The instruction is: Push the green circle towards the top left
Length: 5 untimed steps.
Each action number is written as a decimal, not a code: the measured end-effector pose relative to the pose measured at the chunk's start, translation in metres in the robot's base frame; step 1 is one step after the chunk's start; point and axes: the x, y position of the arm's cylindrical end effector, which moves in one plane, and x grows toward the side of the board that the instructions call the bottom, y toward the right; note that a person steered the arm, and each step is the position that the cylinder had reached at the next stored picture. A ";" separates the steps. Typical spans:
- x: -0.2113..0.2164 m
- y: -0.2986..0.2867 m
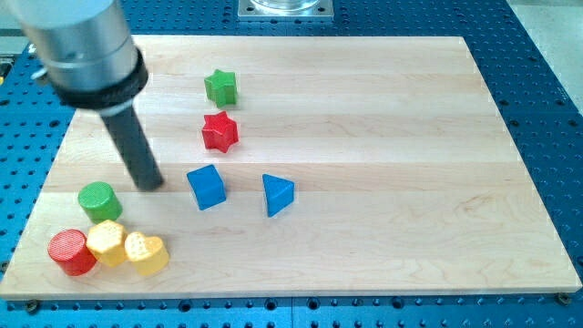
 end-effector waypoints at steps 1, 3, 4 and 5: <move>-0.054 -0.007; -0.012 -0.132; -0.008 -0.132; 0.000 -0.132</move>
